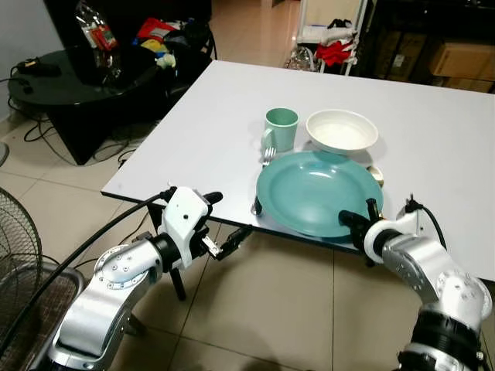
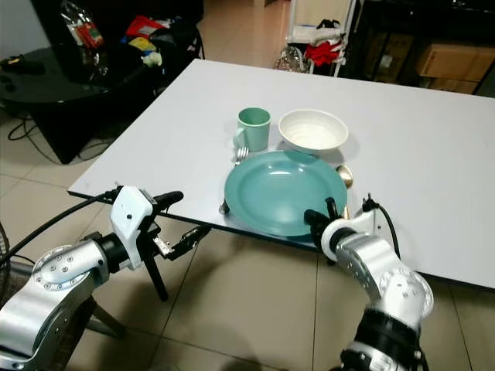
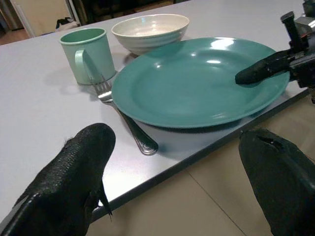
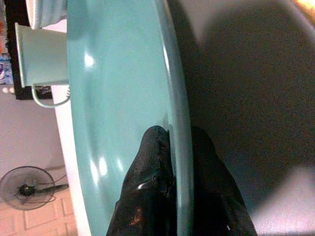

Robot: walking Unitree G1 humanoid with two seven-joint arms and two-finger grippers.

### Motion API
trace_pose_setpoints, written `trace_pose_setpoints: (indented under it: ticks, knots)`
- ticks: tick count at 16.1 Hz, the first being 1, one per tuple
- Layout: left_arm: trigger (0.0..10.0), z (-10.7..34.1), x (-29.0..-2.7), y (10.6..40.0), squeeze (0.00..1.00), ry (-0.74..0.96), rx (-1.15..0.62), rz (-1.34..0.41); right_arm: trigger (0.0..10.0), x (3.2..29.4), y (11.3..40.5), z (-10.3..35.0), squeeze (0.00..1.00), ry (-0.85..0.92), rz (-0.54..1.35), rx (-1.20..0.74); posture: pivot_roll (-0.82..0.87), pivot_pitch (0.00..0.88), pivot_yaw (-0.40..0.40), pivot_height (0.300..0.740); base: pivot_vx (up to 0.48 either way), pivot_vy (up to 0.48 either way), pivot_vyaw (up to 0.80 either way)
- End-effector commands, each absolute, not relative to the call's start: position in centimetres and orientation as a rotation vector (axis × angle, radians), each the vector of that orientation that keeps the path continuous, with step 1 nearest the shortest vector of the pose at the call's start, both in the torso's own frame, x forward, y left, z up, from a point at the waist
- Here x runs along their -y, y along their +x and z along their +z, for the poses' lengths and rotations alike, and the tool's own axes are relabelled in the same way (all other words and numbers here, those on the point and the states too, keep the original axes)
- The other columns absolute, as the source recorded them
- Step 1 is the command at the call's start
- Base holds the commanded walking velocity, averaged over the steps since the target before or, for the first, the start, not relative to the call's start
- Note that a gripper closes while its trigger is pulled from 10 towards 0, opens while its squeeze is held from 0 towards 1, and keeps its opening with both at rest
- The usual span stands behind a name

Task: Setting the table

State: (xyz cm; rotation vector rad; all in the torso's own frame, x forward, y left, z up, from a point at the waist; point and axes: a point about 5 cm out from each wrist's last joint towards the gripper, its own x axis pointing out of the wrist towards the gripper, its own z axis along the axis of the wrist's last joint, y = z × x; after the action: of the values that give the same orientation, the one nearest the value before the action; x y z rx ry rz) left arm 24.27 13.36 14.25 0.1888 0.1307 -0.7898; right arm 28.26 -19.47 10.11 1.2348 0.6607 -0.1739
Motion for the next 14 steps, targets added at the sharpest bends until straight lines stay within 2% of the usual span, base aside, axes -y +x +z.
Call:
trace_pose_setpoints:
  ticks: [1,3,4,5,9,14]
  knots:
    - [10.0,14.6,-13.2,24.2,0.0,0.198,-0.122,-0.798,10.0,19.1,28.9,10.9,0.0,1.204,-0.139,-0.617,0.06,0.0,0.002,0.74,0.0,0.0,0.0]
    - [10.0,14.6,-13.3,24.3,0.0,0.196,-0.119,-0.795,10.0,19.0,29.2,11.1,0.36,1.177,-0.127,-0.574,0.06,0.0,0.001,0.74,0.0,0.0,0.0]
    - [10.0,14.6,-13.3,24.3,0.0,0.197,-0.12,-0.794,10.0,18.9,29.3,11.2,0.64,1.177,-0.117,-0.556,0.06,0.0,0.003,0.74,0.0,0.0,0.0]
    - [10.0,14.6,-13.3,24.2,0.0,0.197,-0.12,-0.794,10.0,19.0,29.4,11.1,1.0,1.16,-0.117,-0.539,0.06,0.0,0.002,0.74,0.0,0.0,0.0]
    - [10.0,14.6,-13.2,24.2,0.0,0.195,-0.119,-0.795,10.0,19.5,29.3,10.9,1.0,1.116,-0.149,-0.51,0.05,0.0,0.003,0.74,0.0,0.0,0.0]
    - [10.0,14.6,-13.0,24.5,0.0,0.192,-0.116,-0.804,10.0,19.8,27.3,11.3,1.0,1.054,-0.163,-0.495,0.04,0.0,0.015,0.74,0.0,0.0,0.0]
